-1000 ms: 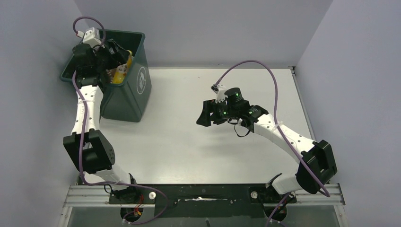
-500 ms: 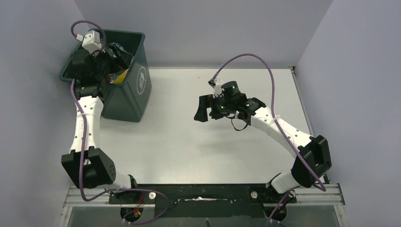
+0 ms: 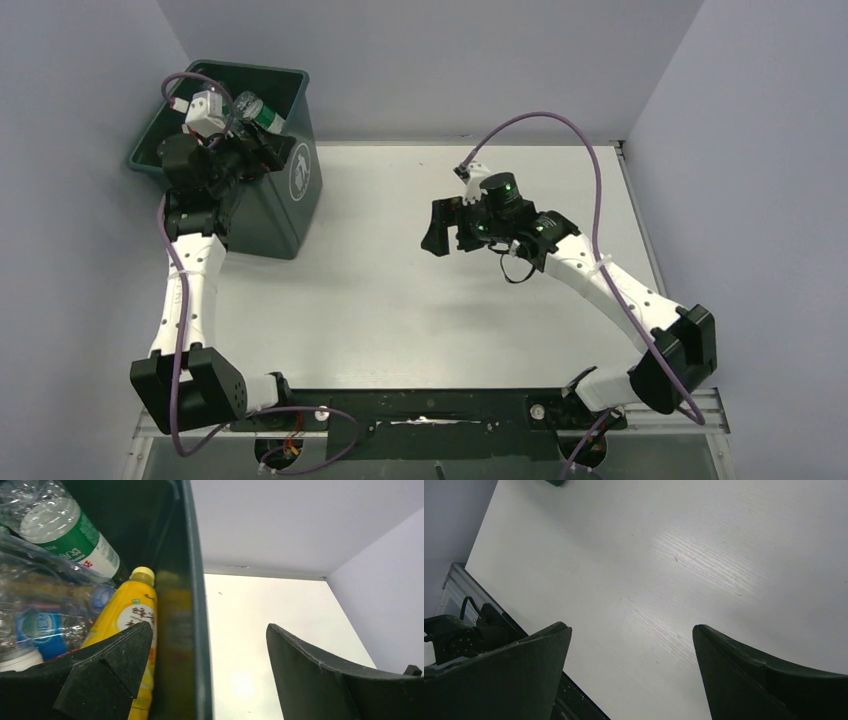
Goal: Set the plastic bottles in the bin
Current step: Adjust the trash bin at the center of the board.
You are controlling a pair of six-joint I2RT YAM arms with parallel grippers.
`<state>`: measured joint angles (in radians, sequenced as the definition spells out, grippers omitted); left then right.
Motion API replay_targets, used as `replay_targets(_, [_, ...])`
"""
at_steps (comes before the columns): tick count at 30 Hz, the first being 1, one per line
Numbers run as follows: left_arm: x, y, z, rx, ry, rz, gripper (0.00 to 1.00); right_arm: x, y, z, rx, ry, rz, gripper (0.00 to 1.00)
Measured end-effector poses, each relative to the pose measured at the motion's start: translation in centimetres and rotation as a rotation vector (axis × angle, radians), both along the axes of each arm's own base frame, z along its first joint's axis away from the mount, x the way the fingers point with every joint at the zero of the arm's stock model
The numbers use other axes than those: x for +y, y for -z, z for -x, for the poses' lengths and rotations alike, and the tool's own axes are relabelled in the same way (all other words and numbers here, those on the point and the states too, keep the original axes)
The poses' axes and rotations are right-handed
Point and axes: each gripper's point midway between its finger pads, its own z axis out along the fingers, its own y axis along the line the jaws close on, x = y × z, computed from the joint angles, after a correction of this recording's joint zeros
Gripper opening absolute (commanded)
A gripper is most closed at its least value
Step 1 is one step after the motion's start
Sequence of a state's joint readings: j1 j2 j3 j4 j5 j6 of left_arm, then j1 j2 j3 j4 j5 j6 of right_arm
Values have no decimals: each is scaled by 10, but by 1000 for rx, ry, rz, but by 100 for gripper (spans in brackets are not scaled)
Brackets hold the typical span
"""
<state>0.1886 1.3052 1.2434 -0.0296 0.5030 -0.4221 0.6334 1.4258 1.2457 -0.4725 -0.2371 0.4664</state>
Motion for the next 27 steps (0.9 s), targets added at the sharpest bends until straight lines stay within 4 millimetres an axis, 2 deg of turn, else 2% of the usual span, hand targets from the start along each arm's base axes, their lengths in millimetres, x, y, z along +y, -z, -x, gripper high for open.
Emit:
replay_targets(7, [-37,-20,27,-55,68,-6,85,-50,-22,5,-97,118,-30,98])
replay_targets(12, [-66,-35,45,-96,139,-1,85,-84,-20,8,-132,207,-39,98])
replay_targets(14, [-74,-41,51,-111,160,-1,85,-91,-15,11,-134,224,-37,98])
replay_targets(17, [-75,-46,54,-122,162,2,85,-98,-11,13,-134,239,-32,98])
replay_targets(22, [-82,-64,60,-146,188,27,85,-105,-16,11,-162,258,-25,98])
replay_targets(25, [-99,-81,70,-179,259,44,86,-112,-19,9,-183,280,-18,98])
replay_targets(27, [-119,-86,81,-193,333,51,86,-118,-23,6,-198,301,-15,98])
